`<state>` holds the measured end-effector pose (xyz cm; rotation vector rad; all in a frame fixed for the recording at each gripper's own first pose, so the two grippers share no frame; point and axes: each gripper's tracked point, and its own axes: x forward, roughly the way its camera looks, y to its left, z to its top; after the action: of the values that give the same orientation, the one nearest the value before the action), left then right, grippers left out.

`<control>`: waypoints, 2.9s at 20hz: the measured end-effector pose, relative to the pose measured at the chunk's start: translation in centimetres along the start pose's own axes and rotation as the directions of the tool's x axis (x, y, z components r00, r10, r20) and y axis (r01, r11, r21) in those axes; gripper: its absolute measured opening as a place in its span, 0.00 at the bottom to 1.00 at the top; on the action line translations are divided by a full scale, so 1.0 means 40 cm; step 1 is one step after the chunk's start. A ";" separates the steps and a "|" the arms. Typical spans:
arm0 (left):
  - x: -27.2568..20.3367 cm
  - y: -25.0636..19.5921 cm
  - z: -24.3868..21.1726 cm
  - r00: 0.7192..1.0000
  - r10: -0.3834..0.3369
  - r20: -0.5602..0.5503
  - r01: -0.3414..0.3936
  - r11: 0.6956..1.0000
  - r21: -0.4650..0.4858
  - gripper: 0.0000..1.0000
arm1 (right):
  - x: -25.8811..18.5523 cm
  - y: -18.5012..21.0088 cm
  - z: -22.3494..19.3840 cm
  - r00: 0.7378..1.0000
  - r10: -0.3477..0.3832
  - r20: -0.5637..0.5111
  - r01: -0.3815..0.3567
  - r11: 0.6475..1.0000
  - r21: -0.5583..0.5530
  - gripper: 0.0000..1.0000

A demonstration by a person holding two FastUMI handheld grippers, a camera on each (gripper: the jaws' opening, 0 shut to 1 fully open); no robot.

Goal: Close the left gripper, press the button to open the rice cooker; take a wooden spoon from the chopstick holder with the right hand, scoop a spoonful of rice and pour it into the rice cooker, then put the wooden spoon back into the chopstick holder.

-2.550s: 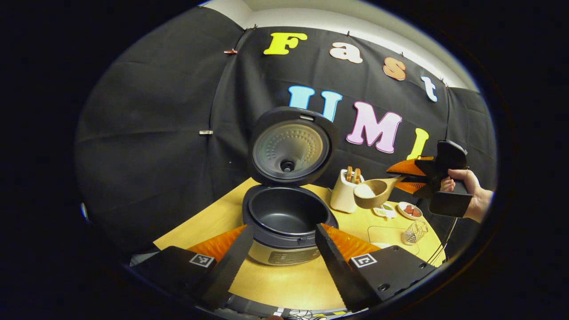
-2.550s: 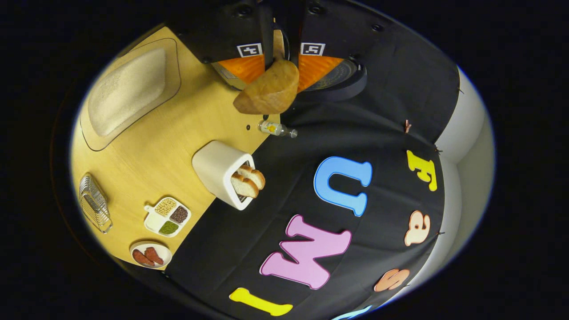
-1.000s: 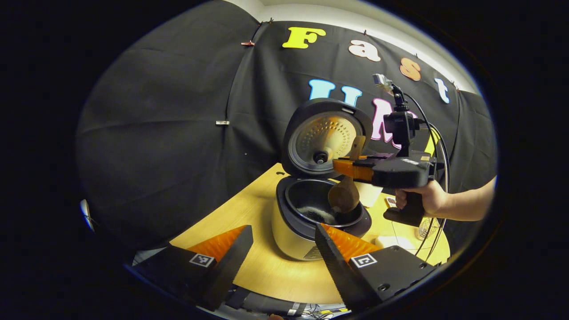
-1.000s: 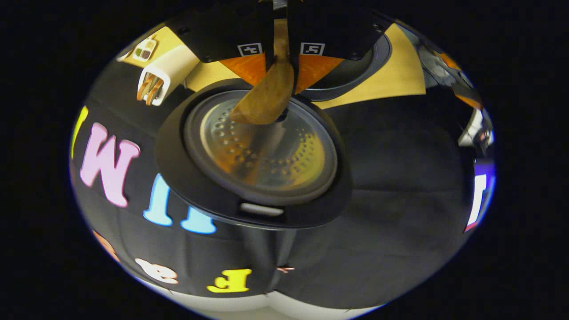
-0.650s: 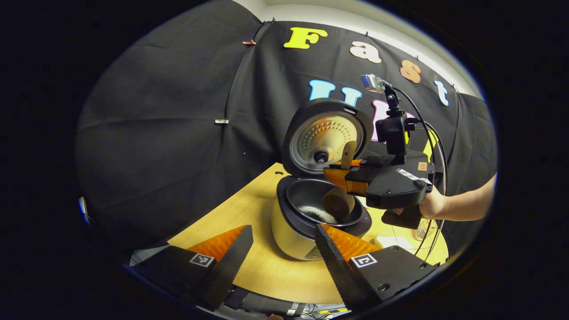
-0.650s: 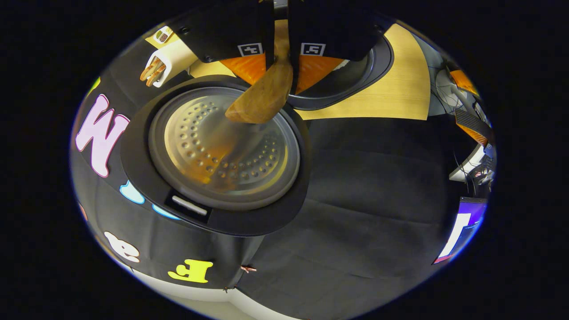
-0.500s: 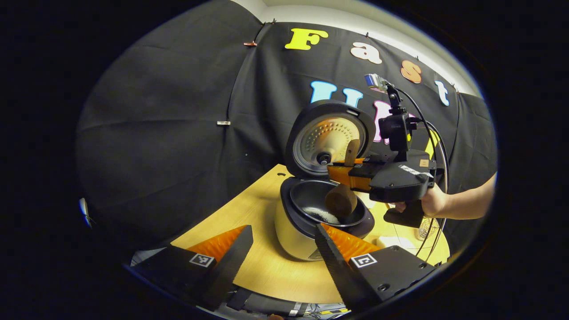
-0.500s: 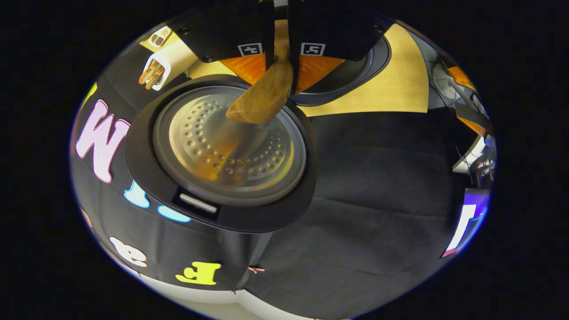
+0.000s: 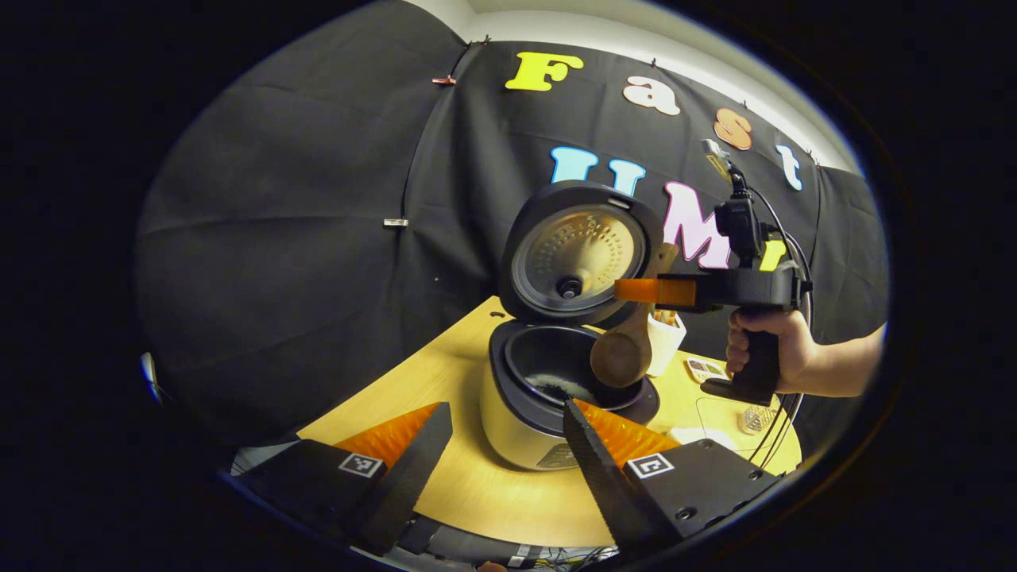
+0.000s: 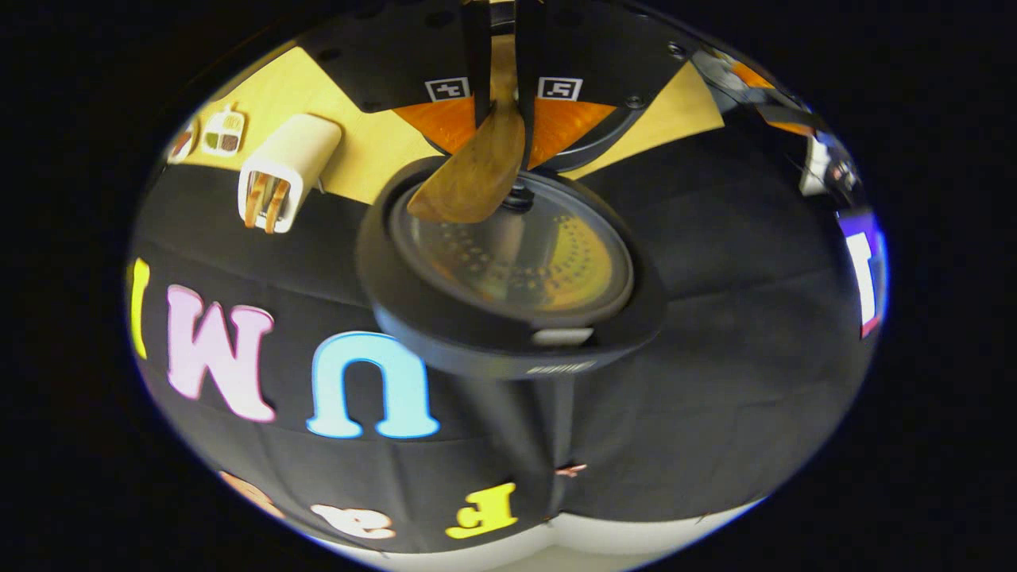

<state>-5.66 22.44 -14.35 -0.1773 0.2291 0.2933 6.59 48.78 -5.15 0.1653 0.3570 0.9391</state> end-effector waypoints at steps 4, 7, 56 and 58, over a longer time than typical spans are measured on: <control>-0.002 -0.076 0.027 1.000 -0.016 0.025 0.016 1.000 0.027 0.95 | -0.077 -0.110 0.070 0.996 -0.056 0.065 0.047 0.990 0.136 0.16; 0.007 -0.142 0.036 0.999 -0.043 0.028 0.041 0.998 0.054 0.96 | -0.153 -0.224 0.099 0.988 -0.118 0.099 0.098 0.978 0.187 0.16; 0.067 -0.374 0.269 0.987 0.121 0.104 -0.119 0.993 -0.027 0.95 | -0.846 -1.257 -0.389 0.673 -0.724 -0.151 0.708 0.571 0.415 0.98; 0.071 -0.361 0.354 0.981 0.130 0.141 -0.127 0.991 -0.029 0.95 | -0.885 -1.219 -0.382 0.670 -0.730 -0.134 0.717 0.589 0.374 0.98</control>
<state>4.16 12.48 0.52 -0.1610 0.0958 0.4354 18.88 -8.67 -25.52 0.3767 0.5307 0.0206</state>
